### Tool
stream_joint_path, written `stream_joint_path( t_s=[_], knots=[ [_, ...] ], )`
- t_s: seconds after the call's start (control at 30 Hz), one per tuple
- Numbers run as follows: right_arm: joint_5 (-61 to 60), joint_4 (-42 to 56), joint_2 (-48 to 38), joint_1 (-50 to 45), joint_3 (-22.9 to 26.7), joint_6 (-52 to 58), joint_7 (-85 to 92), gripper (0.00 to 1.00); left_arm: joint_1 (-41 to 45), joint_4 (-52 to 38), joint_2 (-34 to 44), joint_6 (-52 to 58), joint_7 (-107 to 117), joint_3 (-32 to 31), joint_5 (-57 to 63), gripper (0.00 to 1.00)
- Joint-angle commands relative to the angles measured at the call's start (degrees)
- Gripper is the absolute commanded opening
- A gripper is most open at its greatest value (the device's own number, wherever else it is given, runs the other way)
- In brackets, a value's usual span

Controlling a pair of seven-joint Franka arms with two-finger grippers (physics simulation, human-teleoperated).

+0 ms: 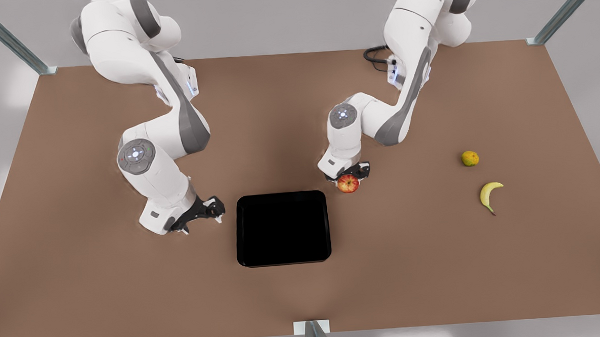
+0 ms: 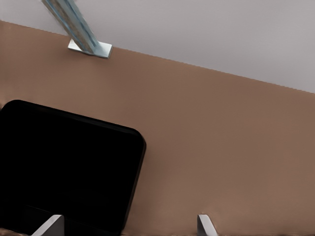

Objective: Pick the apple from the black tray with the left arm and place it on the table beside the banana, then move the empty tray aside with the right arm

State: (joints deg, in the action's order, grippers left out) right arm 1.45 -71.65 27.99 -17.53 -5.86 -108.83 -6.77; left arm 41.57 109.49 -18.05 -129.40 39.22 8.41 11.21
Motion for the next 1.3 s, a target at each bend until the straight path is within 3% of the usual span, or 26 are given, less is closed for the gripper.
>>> stream_joint_path(
  t_s=[0.0,0.1,0.17,0.2,0.23,0.27,0.3,0.43,0.5,0.57,0.6,0.63,0.7,0.77,1.27],
  knots=[
    [0.39,0.10,-0.04,-2.69,0.14,11.18,-21.27,1.00,-5.61,9.34,4.52,-15.18,-35.52,0.11,-0.57,0.70],
    [-6.99,-0.42,0.49,-2.77,-0.03,13.73,-22.68,1.00,-15.72,9.61,1.01,-17.73,-49.85,0.11,-1.89,0.70],
    [-7.52,-11.22,-3.02,-2.42,0.15,2.76,-22.24,1.00,-20.38,9.61,-2.33,-20.45,-54.42,0.02,-2.07,0.70],
    [-7.61,-21.07,-6.98,-2.42,0.15,-6.65,-22.85,1.00,-22.14,9.69,-3.57,-21.86,-55.92,0.02,-2.07,0.70],
    [-7.61,-24.15,-8.47,-2.51,0.06,-8.16,-26.18,1.00,-22.32,9.69,-4.53,-22.83,-55.75,0.02,-2.07,0.75],
    [-7.61,-25.47,-8.21,-2.69,-0.03,-9.64,-27.33,1.00,-22.41,9.69,-4.89,-22.92,-55.66,0.02,-2.07,1.00],
    [-7.52,-31.53,-8.91,-2.95,-0.12,-19.74,-28.56,1.00,-22.58,9.69,-4.97,-22.92,-55.57,0.02,-2.07,1.00],
    [-7.08,-28.90,-6.89,-2.86,-0.73,-26.60,-29.18,1.00,-23.37,9.69,-4.89,-22.65,-54.43,0.11,-2.51,1.00],
    [-6.64,-28.99,-5.40,-2.86,-0.73,-37.77,-28.13,1.00,-23.64,9.08,-3.13,-21.25,-51.36,0.11,-4.43,1.00],
    [-5.59,-27.76,-3.99,-2.78,-0.73,-40.06,-26.72,1.00,-23.72,5.31,8.20,-0.36,-40.98,0.20,-15.25,1.00],
    [-3.04,-26.79,-3.03,-2.78,-0.73,-40.06,-26.72,1.00,-23.90,-5.85,8.91,20.83,-41.85,2.83,-15.60,1.00],
    [-2.86,-26.70,-1.88,-2.78,-0.73,-40.06,-25.67,1.00,-23.90,-6.74,12.42,23.84,-43.62,3.80,-18.15,1.00],
    [-2.86,-26.61,-0.48,-2.69,-0.38,-40.15,-22.85,1.00,-23.90,-9.63,10.68,21.82,-43.27,3.80,-20.08,1.00],
    [-2.95,-26.09,1.28,-2.42,0.58,-42.17,-18.37,1.00,-25.75,-19.84,6.36,28.94,-43.44,3.80,-21.31,1.00],
    [-2.95,-27.23,10.25,-2.60,1.64,-47.18,-1.23,1.00,-25.39,-19.75,5.40,28.59,-41.95,3.63,-19.38,1.00]
  ],
)
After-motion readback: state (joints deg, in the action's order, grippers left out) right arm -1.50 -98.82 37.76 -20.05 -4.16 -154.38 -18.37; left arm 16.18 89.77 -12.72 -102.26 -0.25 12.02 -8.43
